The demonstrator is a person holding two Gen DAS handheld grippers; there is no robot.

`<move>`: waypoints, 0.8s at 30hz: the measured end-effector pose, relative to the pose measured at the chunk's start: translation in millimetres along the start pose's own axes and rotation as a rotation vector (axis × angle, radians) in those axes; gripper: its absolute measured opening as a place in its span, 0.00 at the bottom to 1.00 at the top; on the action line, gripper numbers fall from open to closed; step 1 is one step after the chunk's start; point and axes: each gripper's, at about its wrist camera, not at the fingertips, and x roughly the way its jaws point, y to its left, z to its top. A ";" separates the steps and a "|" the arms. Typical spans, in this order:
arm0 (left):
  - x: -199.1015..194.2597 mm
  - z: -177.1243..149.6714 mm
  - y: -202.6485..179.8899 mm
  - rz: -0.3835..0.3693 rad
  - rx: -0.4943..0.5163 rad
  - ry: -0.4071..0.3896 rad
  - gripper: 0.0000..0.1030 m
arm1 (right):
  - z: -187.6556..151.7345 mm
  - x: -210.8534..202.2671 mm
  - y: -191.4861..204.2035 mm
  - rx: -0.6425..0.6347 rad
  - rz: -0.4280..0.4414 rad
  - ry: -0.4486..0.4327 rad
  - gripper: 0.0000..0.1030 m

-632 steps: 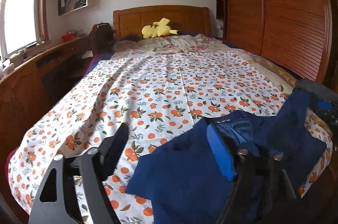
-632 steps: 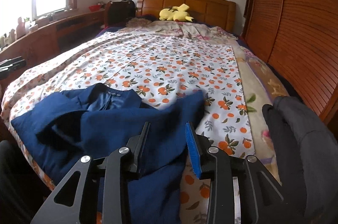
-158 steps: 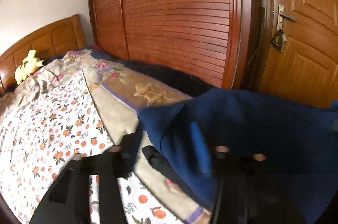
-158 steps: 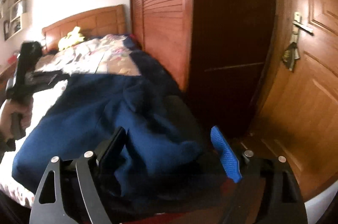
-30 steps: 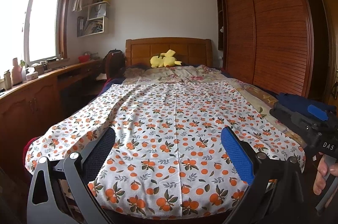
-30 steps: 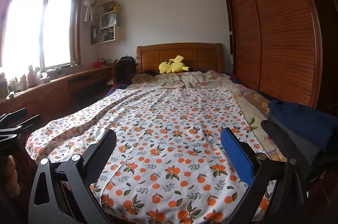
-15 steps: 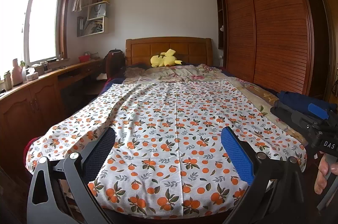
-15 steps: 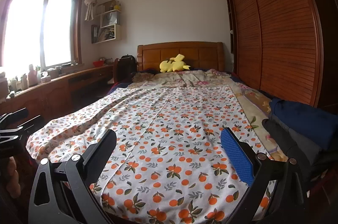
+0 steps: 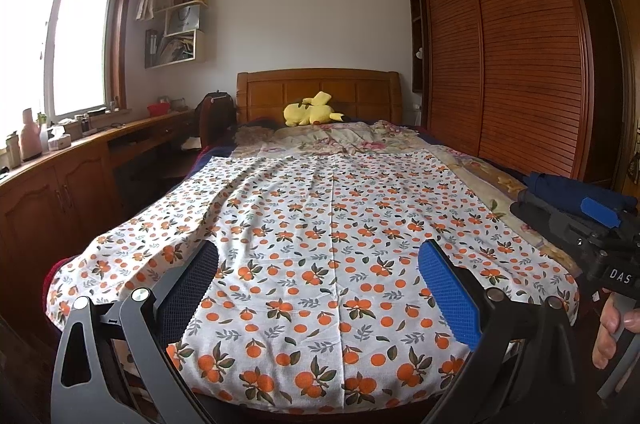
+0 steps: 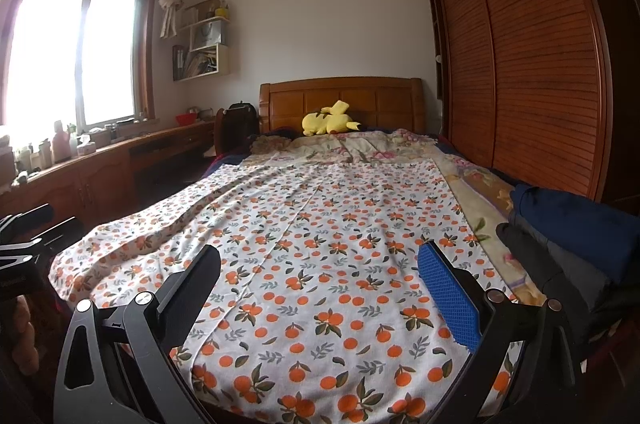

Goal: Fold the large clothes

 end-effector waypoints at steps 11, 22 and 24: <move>0.8 -0.8 -0.7 -0.002 0.004 -0.002 0.98 | 0.2 0.7 -0.1 -0.001 0.000 0.001 0.93; 0.5 -1.9 -1.3 -0.001 0.004 -0.002 0.98 | -2.0 1.0 0.2 -0.002 0.001 0.004 0.93; 0.9 -2.4 -1.2 0.000 0.004 -0.001 0.98 | -1.7 1.1 -0.3 -0.002 0.001 0.004 0.93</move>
